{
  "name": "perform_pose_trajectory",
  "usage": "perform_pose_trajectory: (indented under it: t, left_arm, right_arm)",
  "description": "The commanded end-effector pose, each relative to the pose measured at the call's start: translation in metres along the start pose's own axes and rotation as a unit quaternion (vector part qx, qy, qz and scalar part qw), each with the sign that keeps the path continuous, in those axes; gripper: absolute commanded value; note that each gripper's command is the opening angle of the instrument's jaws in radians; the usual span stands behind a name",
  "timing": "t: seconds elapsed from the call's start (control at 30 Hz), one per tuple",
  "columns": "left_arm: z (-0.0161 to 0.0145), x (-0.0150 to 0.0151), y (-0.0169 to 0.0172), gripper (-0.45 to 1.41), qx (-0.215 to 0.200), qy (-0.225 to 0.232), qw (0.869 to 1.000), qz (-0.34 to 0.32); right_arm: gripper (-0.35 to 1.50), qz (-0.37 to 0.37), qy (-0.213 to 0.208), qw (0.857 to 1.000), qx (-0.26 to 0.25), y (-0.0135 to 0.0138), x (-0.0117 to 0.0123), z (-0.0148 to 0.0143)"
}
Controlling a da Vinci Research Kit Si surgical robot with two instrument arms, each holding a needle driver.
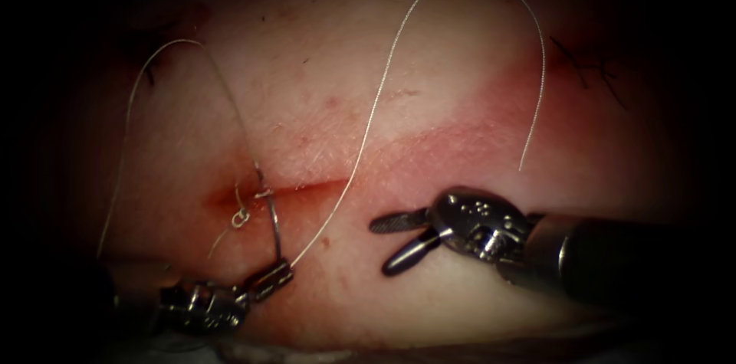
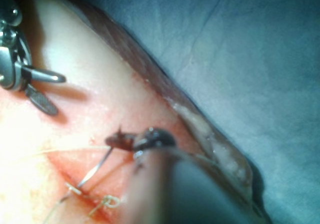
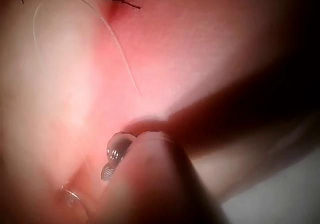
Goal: Wound Closure
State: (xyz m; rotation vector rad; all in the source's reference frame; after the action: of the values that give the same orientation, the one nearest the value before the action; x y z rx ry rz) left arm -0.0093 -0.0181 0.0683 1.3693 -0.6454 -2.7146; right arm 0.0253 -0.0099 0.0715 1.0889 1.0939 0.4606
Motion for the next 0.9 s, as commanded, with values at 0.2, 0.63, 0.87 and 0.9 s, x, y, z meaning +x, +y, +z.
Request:
perform_pose_trajectory:
  t: [0.2, 0.63, 0.87, 0.9]
  left_arm:
    - [-0.0042, 0.0054, 0.0008, -0.45, -0.016, 0.013, 1.000, -0.020]
    - [-0.0088, 0.0139, -0.0090, -0.45, 0.035, 0.063, 0.997, -0.013]
    - [-0.0113, 0.0142, -0.0182, -0.45, 0.083, 0.082, 0.993, -0.023]
    - [-0.0115, 0.0145, -0.0192, -0.45, 0.087, 0.083, 0.992, -0.025]
  right_arm:
    - [1.33, 0.007, 0.016, 1.000, 0.002, -0.0017, 0.0005, 0.0014]
    - [1.30, 0.050, 0.097, 0.993, -0.034, -0.0078, 0.0086, 0.0012]
    - [1.30, 0.035, 0.102, 0.993, -0.048, -0.0109, 0.0083, 0.0012]
    - [1.30, 0.035, 0.102, 0.993, -0.048, -0.0111, 0.0083, 0.0011]
